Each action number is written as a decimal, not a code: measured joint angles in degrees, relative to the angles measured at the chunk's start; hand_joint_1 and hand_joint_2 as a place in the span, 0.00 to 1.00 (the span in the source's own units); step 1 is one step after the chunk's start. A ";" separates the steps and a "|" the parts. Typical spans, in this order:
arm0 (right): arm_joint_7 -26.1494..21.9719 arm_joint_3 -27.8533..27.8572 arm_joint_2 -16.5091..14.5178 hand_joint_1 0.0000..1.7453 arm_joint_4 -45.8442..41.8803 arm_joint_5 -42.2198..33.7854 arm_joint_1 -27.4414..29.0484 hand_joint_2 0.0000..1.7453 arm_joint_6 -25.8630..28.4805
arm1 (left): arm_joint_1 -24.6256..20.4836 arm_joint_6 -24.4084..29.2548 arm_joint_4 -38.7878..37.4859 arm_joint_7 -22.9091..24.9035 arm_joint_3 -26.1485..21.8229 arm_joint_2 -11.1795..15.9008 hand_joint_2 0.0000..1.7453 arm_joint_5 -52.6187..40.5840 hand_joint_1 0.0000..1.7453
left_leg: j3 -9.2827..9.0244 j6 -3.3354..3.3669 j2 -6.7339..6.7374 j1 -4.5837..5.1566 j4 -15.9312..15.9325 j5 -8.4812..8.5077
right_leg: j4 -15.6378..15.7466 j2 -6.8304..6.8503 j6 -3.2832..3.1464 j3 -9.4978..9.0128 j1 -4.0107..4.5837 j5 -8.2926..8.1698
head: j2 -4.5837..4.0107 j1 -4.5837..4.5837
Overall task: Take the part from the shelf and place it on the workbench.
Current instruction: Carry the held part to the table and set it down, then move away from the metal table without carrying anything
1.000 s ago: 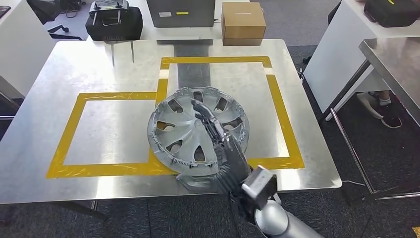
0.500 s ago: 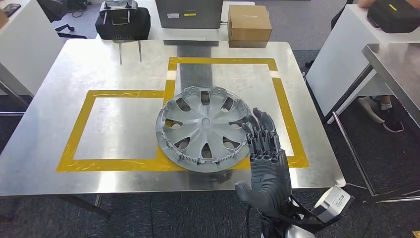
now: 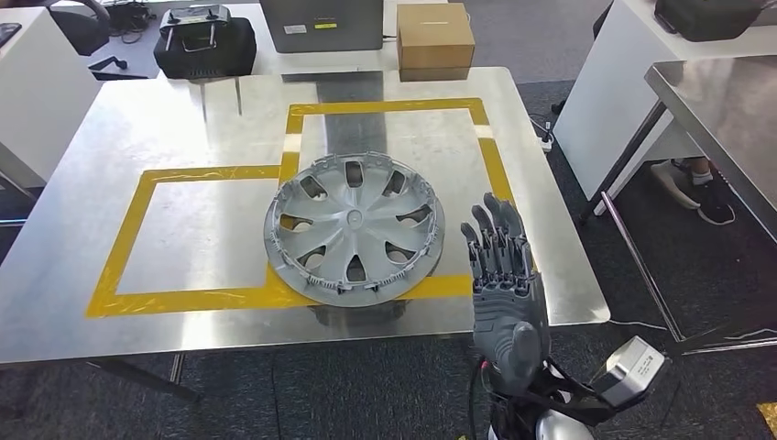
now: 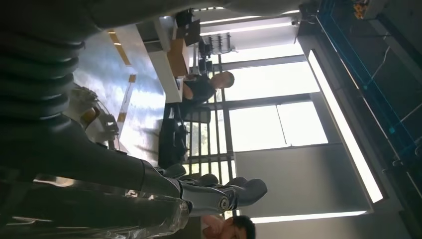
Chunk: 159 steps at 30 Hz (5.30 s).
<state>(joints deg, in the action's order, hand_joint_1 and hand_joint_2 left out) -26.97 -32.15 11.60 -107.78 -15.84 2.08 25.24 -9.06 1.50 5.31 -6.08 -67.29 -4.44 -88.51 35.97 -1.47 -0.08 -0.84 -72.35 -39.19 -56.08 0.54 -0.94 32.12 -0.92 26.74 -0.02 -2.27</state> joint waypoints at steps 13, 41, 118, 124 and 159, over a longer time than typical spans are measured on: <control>-1.22 1.85 0.10 0.00 0.58 -4.40 1.03 0.00 2.21 | -0.34 0.18 0.02 0.46 -1.04 -0.20 0.00 -0.85 0.00 | -5.72 2.79 -0.19 -0.29 14.45 9.04 | -8.75 -0.50 3.46 5.92 -0.55 5.29 | 0.00 -0.67; -4.42 11.16 -2.85 0.00 49.25 -22.62 -4.95 0.00 -3.05 | -0.81 1.02 0.01 1.61 -3.25 -1.27 0.00 -1.35 0.00 | -5.81 1.71 -0.37 -0.73 12.90 7.74 | -2.79 0.26 3.02 4.90 -0.01 -1.91 | 0.00 -0.05; 32.28 -4.66 -11.13 0.00 94.79 -18.92 -8.17 0.00 -11.60 | -0.71 0.54 0.03 1.37 -5.14 -1.11 0.00 -1.43 0.00 | 2.31 0.22 3.02 -0.35 12.25 14.27 | 3.32 1.58 -0.80 -9.81 1.97 5.62 | -0.01 -2.66; 32.65 -4.63 -11.29 0.00 95.10 -18.98 -7.54 0.00 -11.79 | -0.43 0.40 0.00 1.51 -5.14 -0.94 0.00 -1.43 0.00 | 4.05 0.22 -0.24 0.02 -1.13 6.35 | 2.17 -1.49 -1.47 -5.71 2.46 2.83 | 0.00 -0.32; 34.29 -4.73 -11.29 0.00 95.73 -20.95 -7.46 0.00 -12.05 | -0.13 0.10 0.04 2.16 -5.19 -0.98 0.00 -1.42 0.00 | -3.34 1.07 -5.22 -0.50 12.05 9.90 | -1.65 -5.89 0.01 -1.78 1.65 2.54 | 0.00 0.21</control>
<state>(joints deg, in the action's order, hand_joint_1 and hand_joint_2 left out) 7.32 -36.88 0.31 -12.05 -36.79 -5.37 13.18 -9.20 1.60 5.35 -3.92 -72.48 -5.42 -89.93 32.64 -0.40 -5.31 -1.34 -60.31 -29.28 -57.73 -5.36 -0.94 30.34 0.72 29.28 -0.02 -2.06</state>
